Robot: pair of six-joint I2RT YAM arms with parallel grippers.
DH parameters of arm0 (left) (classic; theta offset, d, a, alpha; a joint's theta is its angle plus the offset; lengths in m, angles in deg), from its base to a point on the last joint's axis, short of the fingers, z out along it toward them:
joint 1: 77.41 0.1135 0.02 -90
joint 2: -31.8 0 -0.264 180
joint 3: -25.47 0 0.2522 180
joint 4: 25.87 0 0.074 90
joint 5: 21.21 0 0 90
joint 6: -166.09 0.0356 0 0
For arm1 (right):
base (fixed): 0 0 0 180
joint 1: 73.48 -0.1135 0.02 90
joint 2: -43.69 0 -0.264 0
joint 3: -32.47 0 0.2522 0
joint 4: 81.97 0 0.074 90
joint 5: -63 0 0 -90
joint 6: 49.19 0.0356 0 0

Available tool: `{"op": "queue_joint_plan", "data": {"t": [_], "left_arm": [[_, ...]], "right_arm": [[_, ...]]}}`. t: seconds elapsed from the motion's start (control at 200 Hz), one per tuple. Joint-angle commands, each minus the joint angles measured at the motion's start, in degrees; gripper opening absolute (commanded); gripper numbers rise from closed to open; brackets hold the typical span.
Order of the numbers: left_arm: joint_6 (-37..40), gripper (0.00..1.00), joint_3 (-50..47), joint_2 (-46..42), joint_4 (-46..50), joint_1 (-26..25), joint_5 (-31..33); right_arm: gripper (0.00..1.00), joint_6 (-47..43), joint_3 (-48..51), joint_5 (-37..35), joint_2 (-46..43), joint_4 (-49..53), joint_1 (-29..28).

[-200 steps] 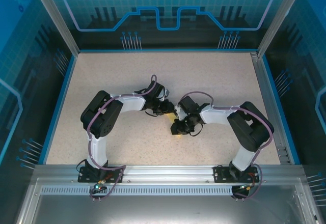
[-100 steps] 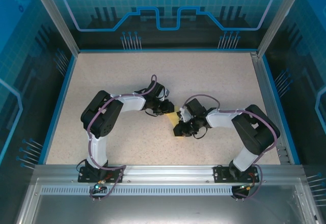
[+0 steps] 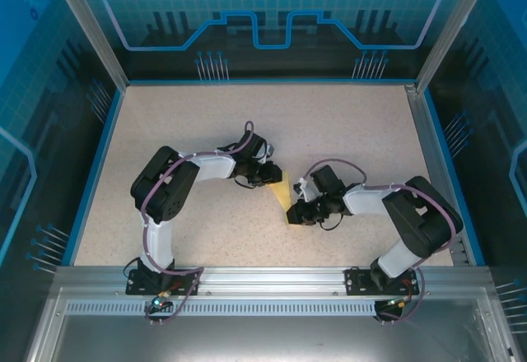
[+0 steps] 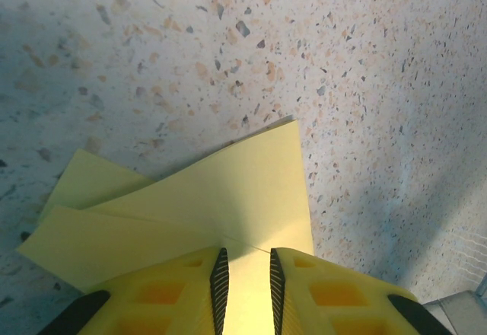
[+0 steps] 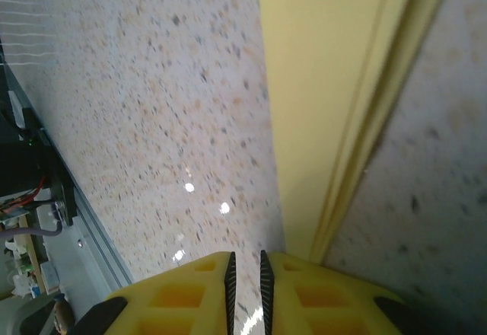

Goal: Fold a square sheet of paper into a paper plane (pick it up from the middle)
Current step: Fold the wing for the fifth time at the center of the table.

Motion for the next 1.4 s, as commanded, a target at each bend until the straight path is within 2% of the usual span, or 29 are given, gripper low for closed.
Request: {"op": "queue_joint_plan", "data": {"t": [0.0, 0.175, 0.385, 0.675, 0.795, 0.91, 1.135, 1.396], "left_arm": [[-0.03, 0.26, -0.15, 2.39, 3.99, 0.24, 3.01], [-0.26, 0.26, -0.15, 1.90, 3.64, 0.24, 2.44], [-1.21, 0.27, -0.46, 1.69, 2.78, 0.27, 1.53], [-2.34, 0.31, -0.48, -1.18, 2.39, 0.24, -0.16], [-3.03, 0.38, 0.05, -5.12, 2.80, 0.26, -0.94], [-4.31, 0.40, 0.11, -8.67, 2.61, 0.12, -2.01], [-6.90, 0.32, -2.88, -10.80, 0.75, -1.45, -1.66], [-10.36, 0.27, -6.38, -6.19, -4.43, -3.10, -0.67]], "right_arm": [[0.19, 0.72, 0.35, -0.44, -3.81, 7.28, 0.88], [0.19, 2.38, -5.36, -2.66, -5.95, 7.40, 1.07], [0.21, 4.88, -9.89, -3.43, 1.77, 3.39, 1.03], [0.17, 4.60, -7.30, -5.91, 10.32, 2.61, 0.94], [0.14, 4.95, -5.14, -6.60, 11.09, 1.43, 0.80], [0.12, 5.78, -4.34, -6.74, 10.93, 0.21, 0.91], [0.11, 6.10, -4.74, -7.63, 9.38, 0.64, 0.79], [0.11, 5.94, -4.99, -8.00, 8.85, 1.42, 0.86]]}}
